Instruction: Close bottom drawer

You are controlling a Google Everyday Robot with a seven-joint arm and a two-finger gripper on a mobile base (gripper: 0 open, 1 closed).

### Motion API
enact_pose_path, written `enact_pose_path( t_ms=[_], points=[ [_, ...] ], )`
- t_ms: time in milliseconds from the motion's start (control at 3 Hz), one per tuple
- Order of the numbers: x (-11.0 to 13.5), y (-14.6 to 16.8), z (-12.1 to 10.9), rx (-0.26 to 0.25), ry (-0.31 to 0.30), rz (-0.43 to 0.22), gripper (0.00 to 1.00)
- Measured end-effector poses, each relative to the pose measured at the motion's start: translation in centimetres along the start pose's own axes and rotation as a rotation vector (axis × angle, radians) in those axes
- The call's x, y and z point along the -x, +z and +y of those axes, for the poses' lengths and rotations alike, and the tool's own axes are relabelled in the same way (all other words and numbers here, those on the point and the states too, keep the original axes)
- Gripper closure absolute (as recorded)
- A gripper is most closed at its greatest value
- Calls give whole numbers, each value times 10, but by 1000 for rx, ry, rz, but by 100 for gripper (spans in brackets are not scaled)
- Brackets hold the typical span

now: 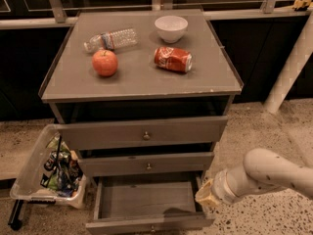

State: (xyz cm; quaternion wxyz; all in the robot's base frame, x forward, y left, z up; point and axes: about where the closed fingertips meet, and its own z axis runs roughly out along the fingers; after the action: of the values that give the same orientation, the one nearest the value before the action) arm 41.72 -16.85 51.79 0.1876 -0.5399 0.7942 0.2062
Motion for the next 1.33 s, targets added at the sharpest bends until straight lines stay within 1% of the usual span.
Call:
enact_pose_path(
  t_ms=[333, 667, 1000, 1333],
  points=[
    [-34, 56, 4, 52, 59, -25, 100],
    [-34, 56, 4, 52, 59, -25, 100],
    [-43, 87, 3, 67, 77, -25, 100],
    [-63, 134, -7, 70, 87, -47, 100]
  ],
)
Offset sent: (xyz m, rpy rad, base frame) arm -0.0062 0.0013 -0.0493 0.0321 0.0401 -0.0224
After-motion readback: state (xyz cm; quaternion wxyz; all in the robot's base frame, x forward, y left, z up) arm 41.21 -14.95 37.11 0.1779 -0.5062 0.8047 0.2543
